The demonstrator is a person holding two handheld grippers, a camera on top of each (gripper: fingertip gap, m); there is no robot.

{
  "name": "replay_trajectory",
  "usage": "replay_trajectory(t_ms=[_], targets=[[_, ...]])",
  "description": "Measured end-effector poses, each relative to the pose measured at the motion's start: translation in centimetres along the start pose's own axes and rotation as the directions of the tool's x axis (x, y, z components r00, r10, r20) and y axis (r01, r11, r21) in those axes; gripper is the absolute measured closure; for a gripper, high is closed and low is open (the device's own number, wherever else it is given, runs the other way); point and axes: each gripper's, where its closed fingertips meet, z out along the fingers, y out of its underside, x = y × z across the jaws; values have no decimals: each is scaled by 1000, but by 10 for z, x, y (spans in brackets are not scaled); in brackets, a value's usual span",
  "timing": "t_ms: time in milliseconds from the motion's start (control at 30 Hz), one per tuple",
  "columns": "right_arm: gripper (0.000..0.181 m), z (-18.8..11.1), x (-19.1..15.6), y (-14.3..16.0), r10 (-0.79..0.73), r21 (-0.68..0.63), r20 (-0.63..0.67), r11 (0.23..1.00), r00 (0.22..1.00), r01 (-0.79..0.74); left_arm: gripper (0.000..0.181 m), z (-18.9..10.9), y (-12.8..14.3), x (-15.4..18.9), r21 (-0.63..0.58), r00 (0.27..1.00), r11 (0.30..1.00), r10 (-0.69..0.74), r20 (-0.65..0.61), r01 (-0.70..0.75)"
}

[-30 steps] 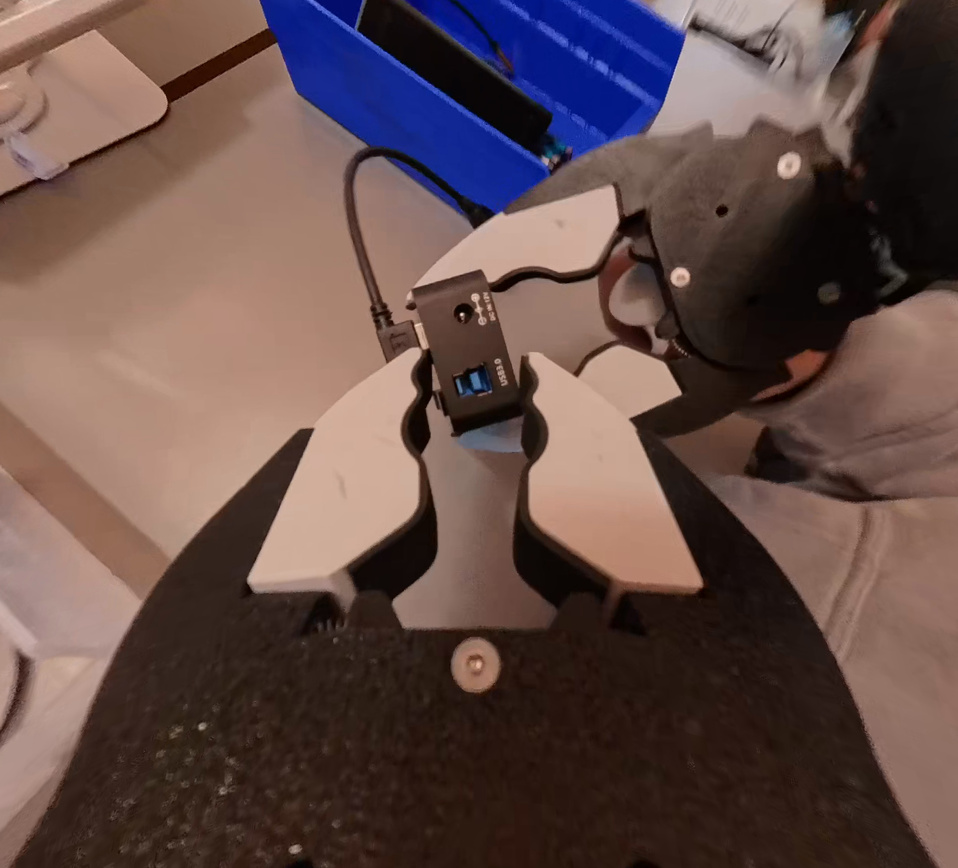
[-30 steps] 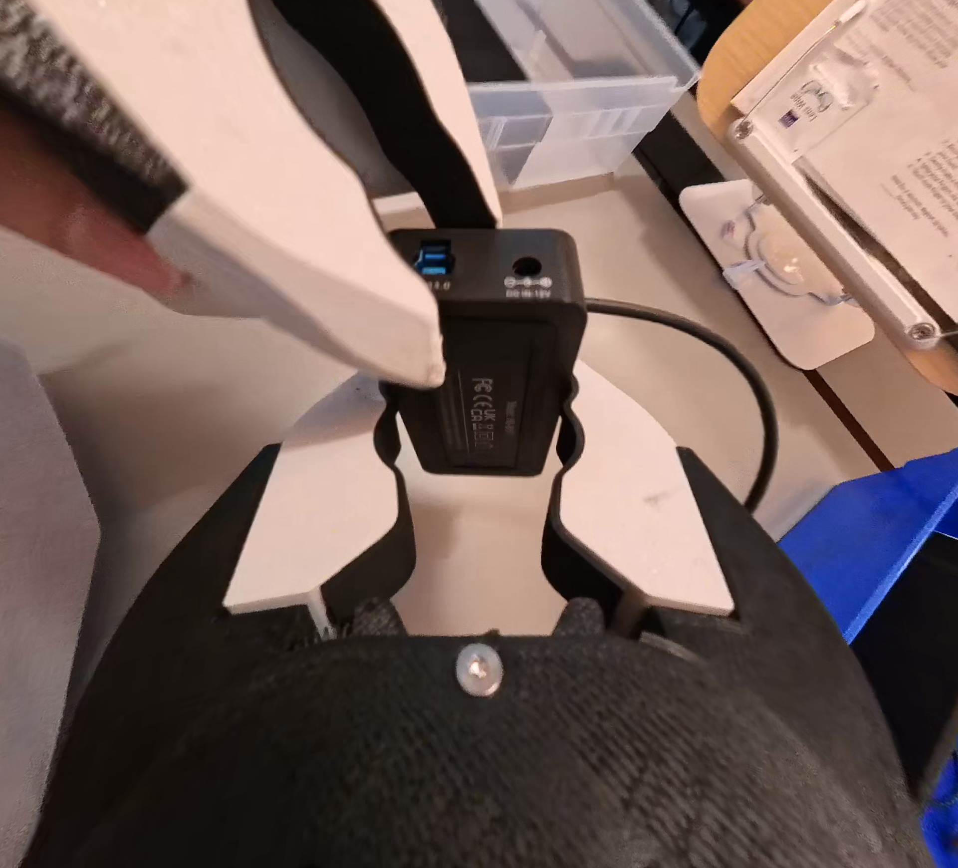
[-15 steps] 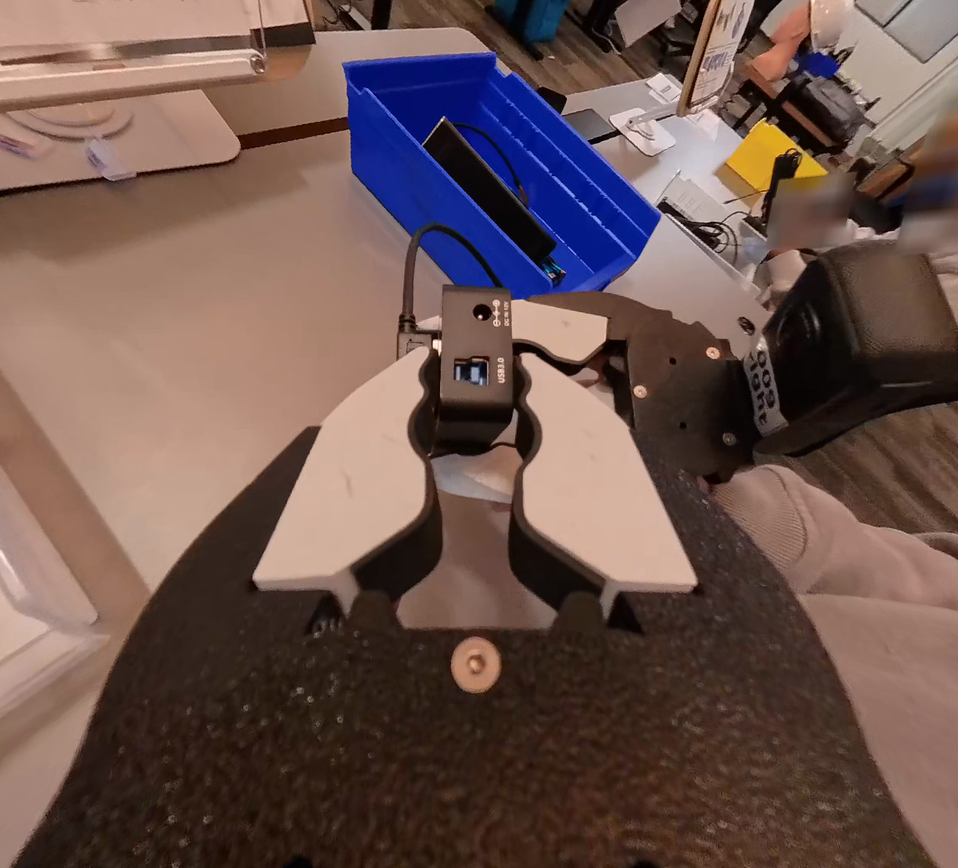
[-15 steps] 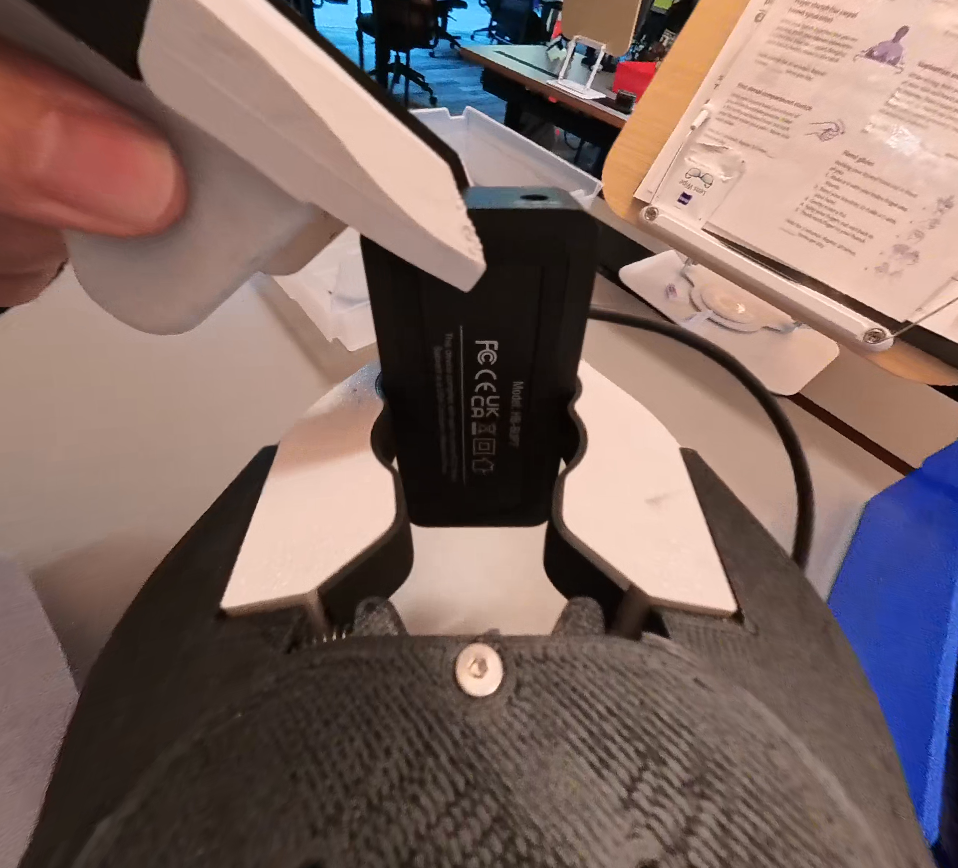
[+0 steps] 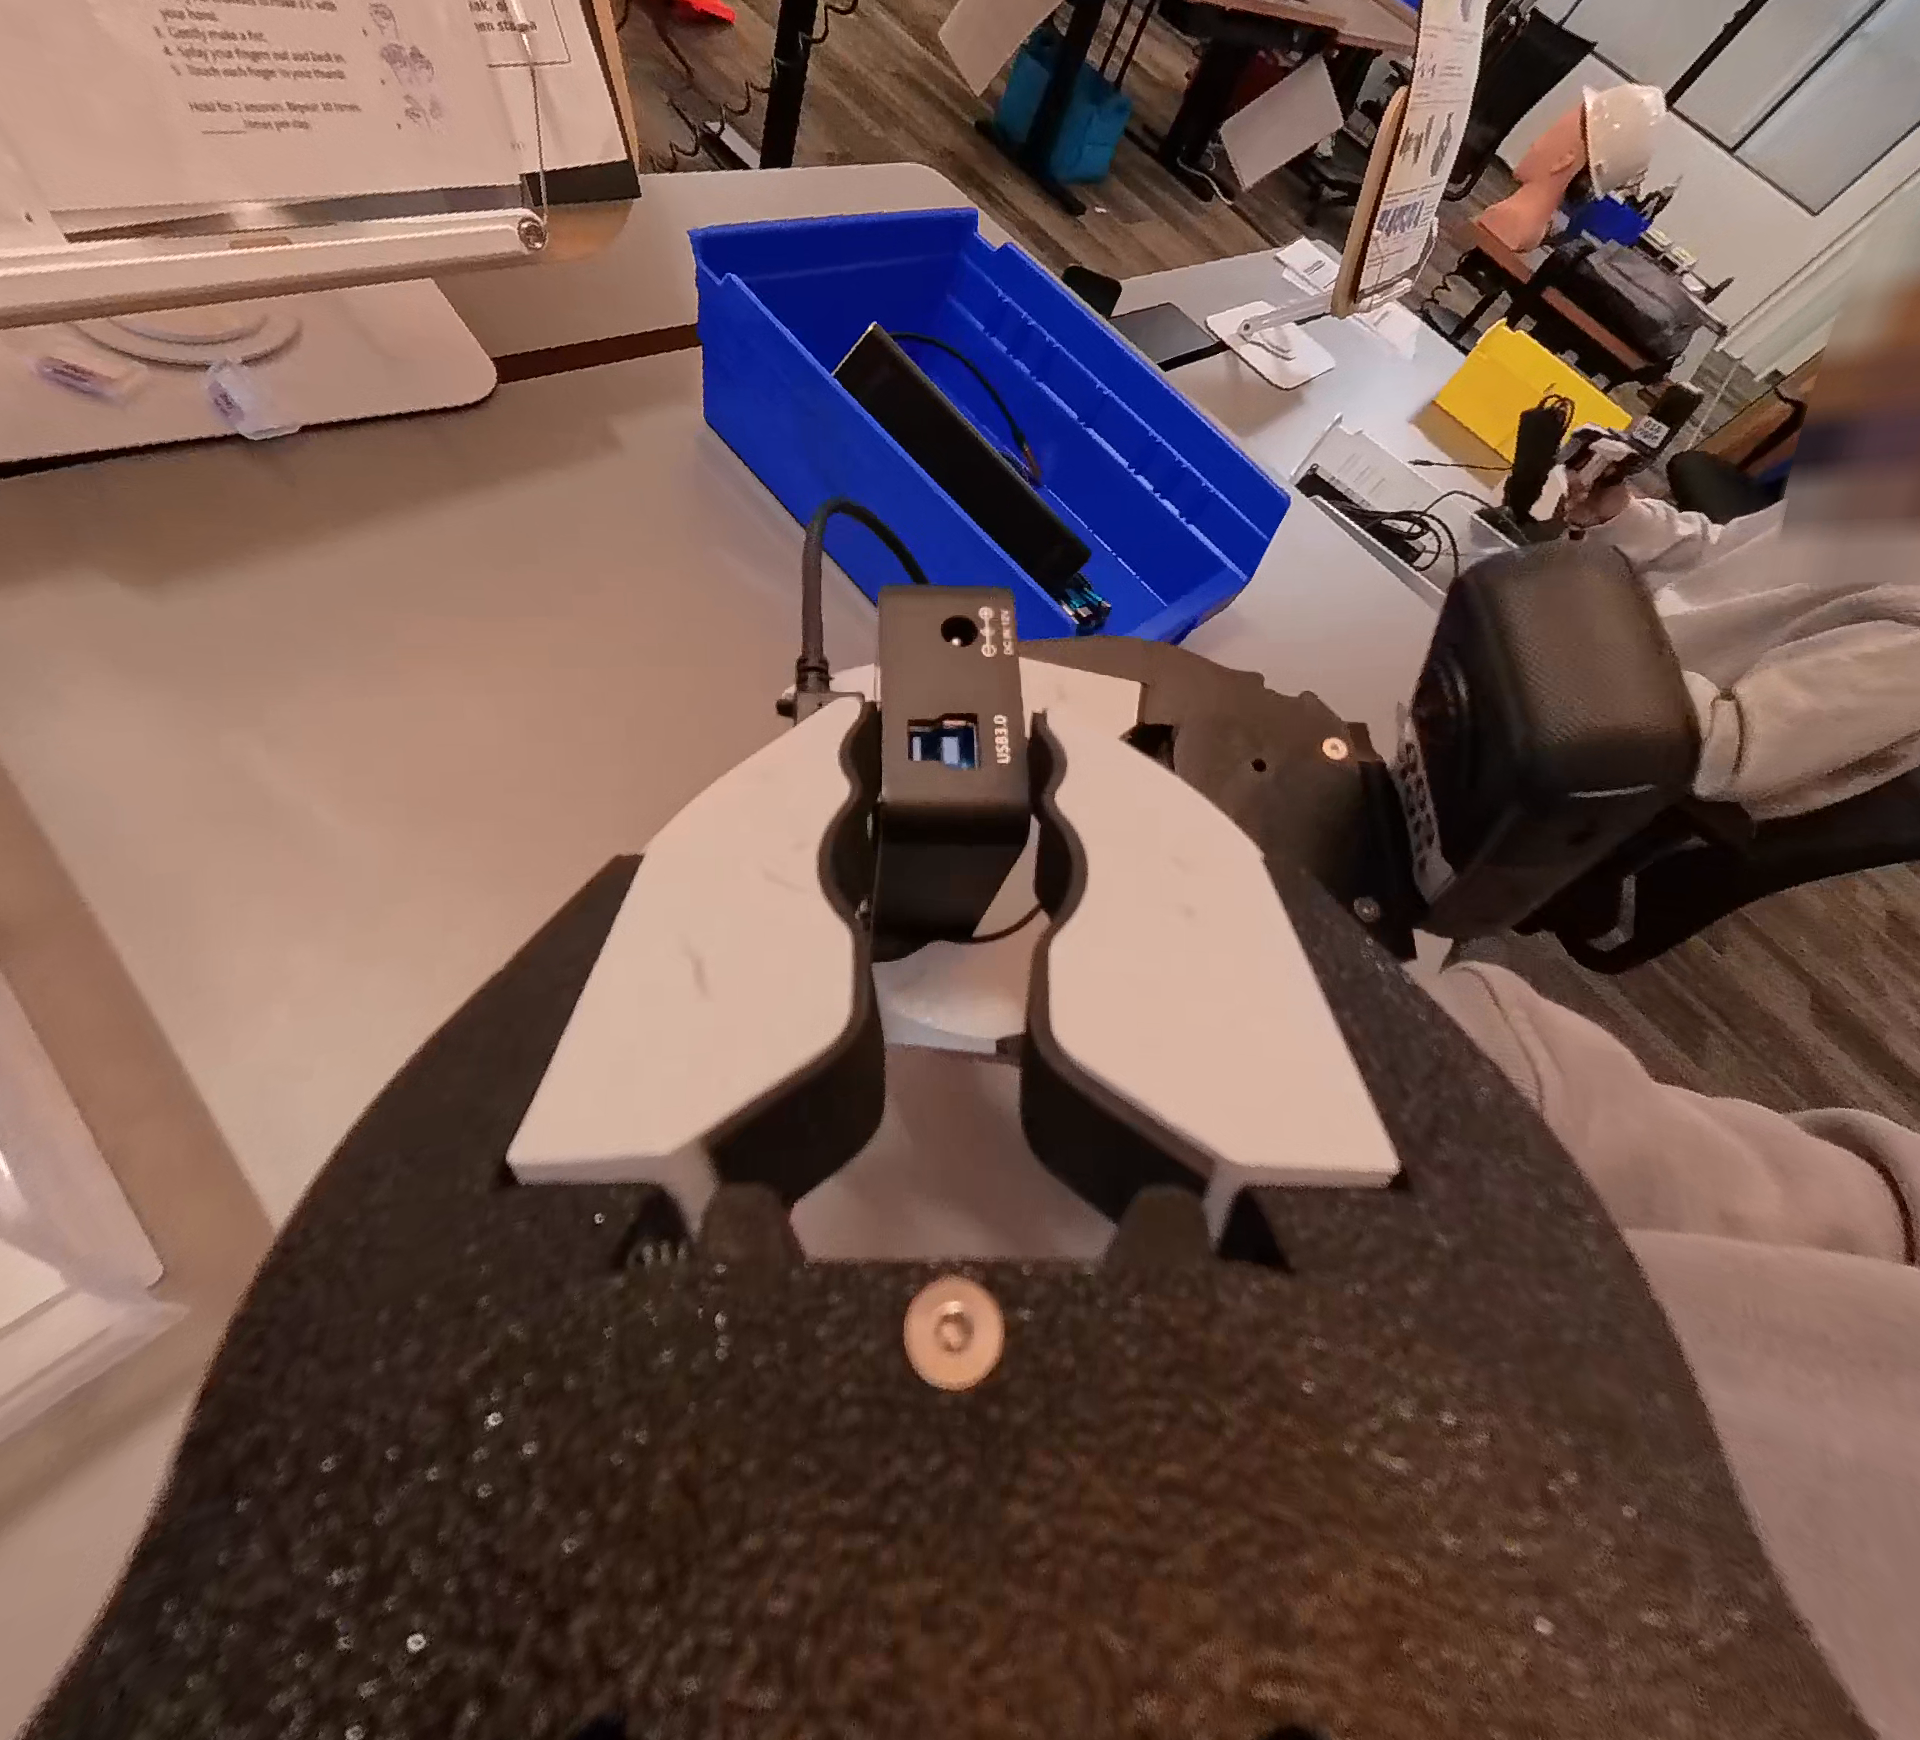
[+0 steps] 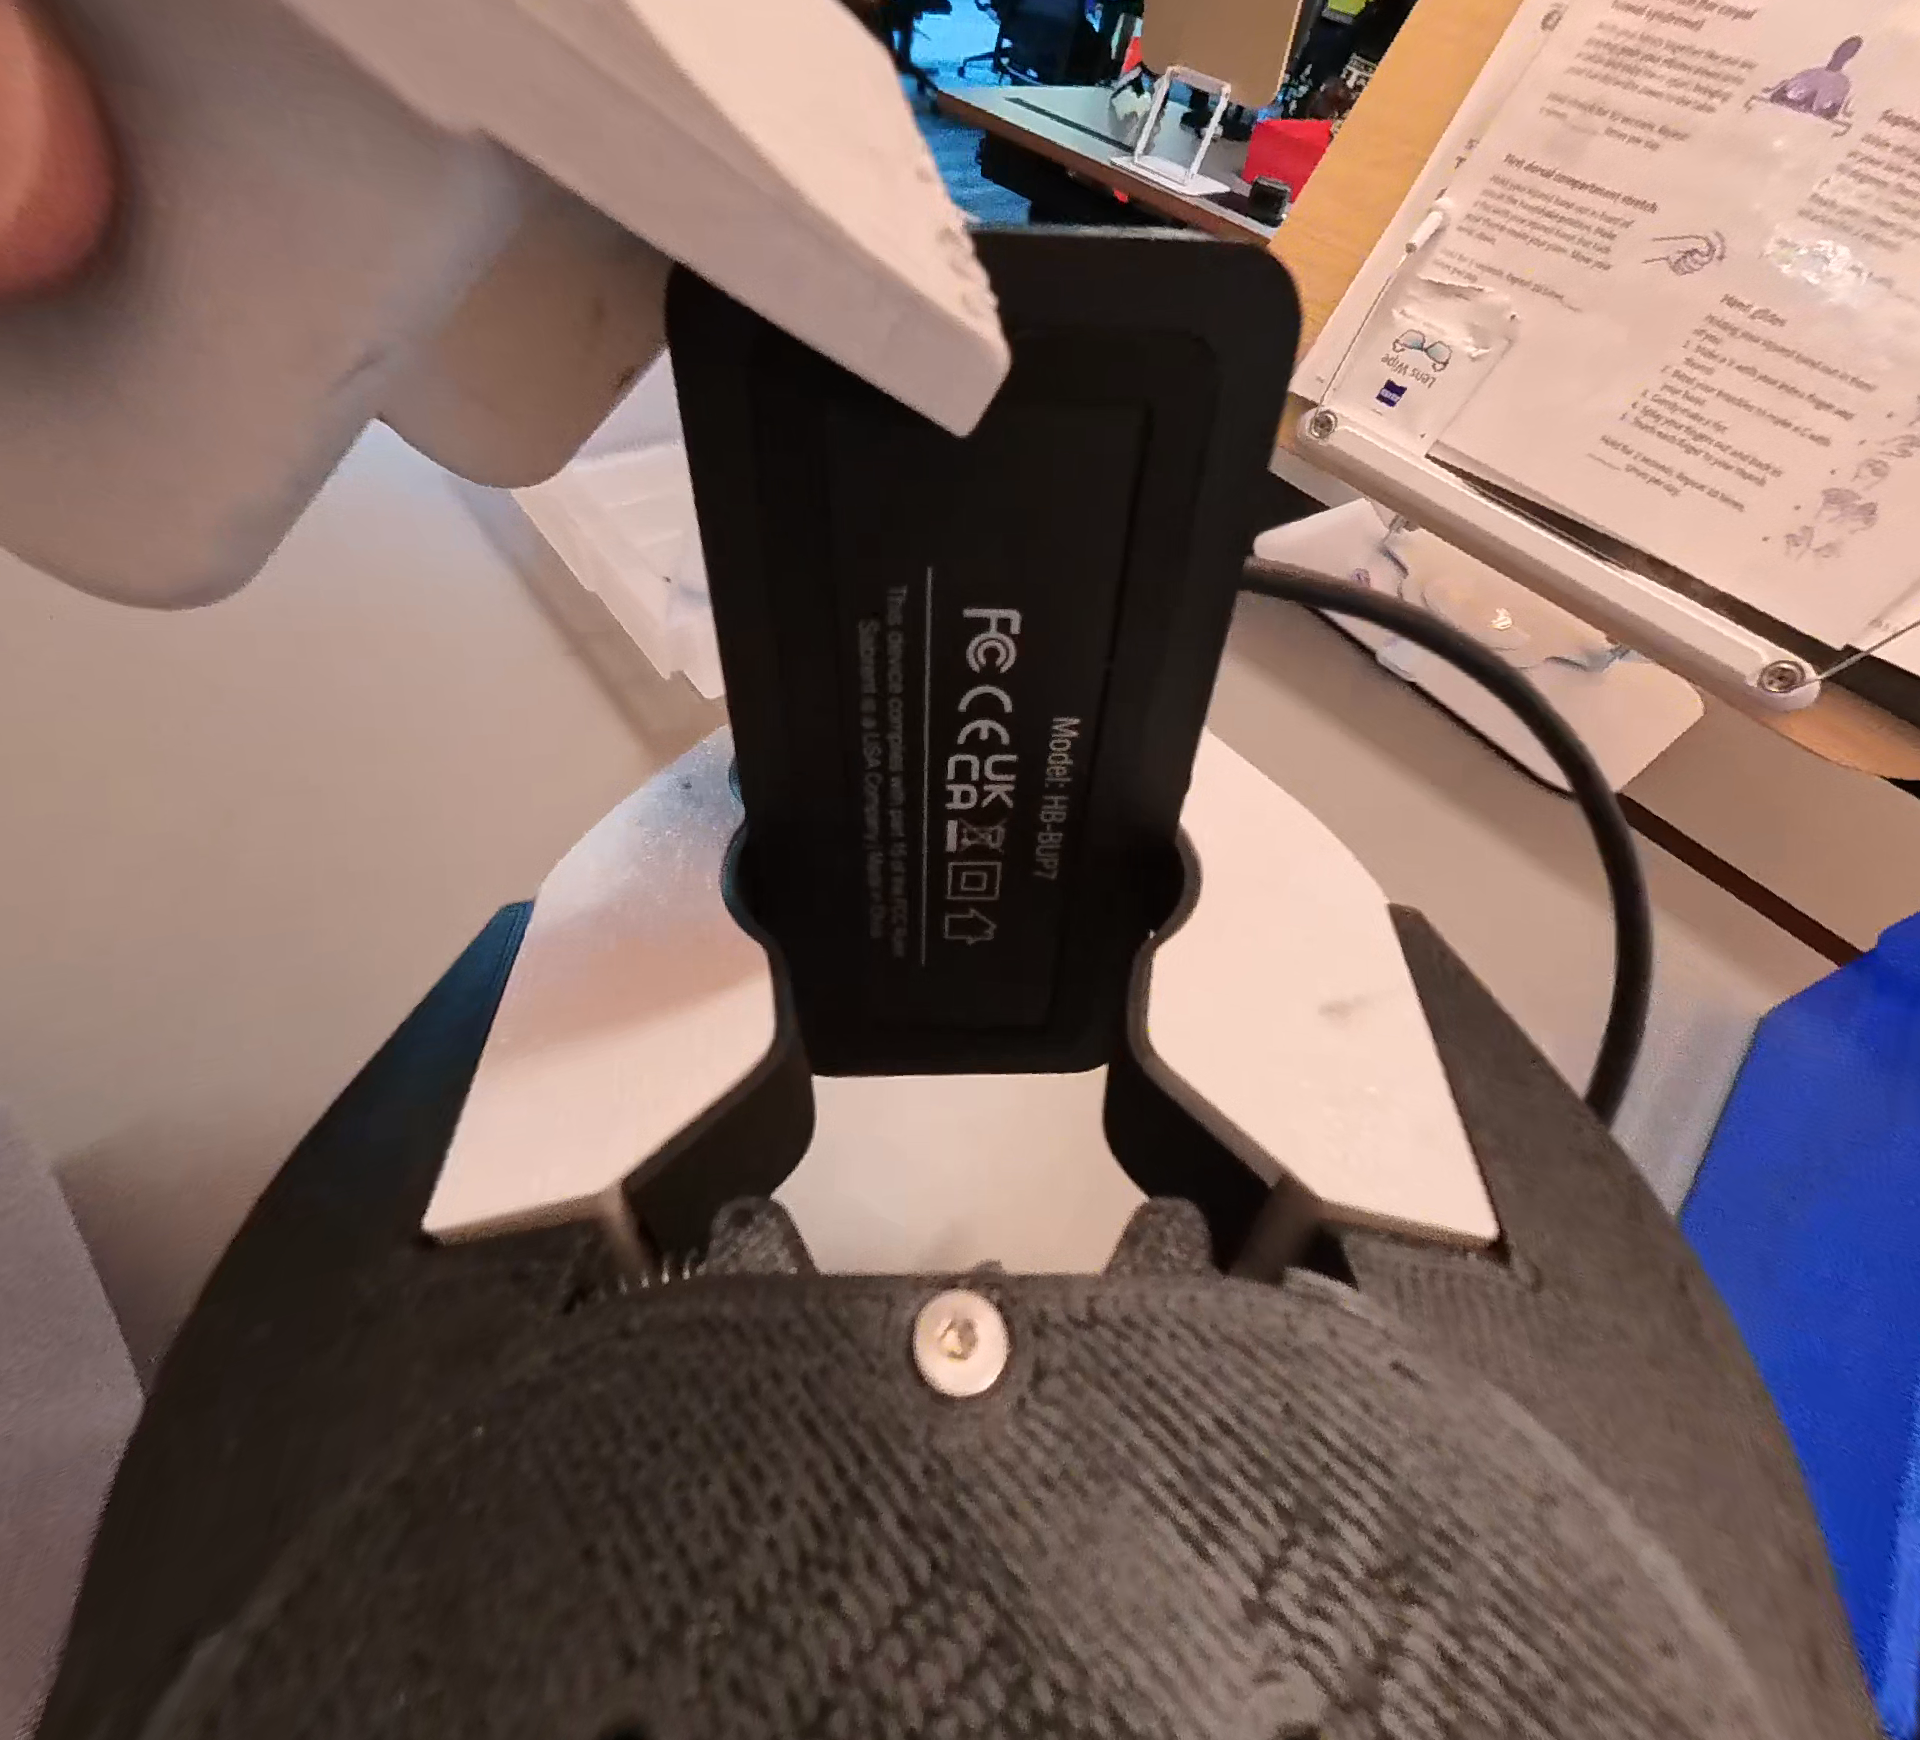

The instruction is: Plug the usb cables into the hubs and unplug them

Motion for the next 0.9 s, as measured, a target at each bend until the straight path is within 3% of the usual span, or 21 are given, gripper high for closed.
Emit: replay_trajectory(t_ms=[100,200,267,367,433,633,700,900], targets=[[110,-3,0,-2,-12,19,39,1000,999,11,154,-1,-2,2,20,999,999,-38,-38,39],[110,-10,-7,-10,15,92,162,995,987,-30,149,-7,-4,13,20,991,1000,20,-129,-18],[110,-19,-15,-19,98,176,311,972,945,-159,147,-14,-10,25,38,975,995,94,-200,-89],[110,-39,-17,-36,236,262,522,871,820,-417,130,-25,-19,28,78,956,980,197,-218,-184],[110,-53,-16,-43,237,297,599,821,765,-488,127,-31,-20,24,78,940,968,252,-229,-240],[111,-70,-19,-42,213,288,684,800,698,-526,123,-40,-15,19,71,926,977,212,-311,-200],[111,-69,-25,-38,190,268,690,829,698,-491,121,-41,-17,29,74,906,981,195,-374,-181],[110,-66,-43,-35,114,255,696,884,709,-392,102,-19,-6,50,-16,862,929,337,-379,-371]])
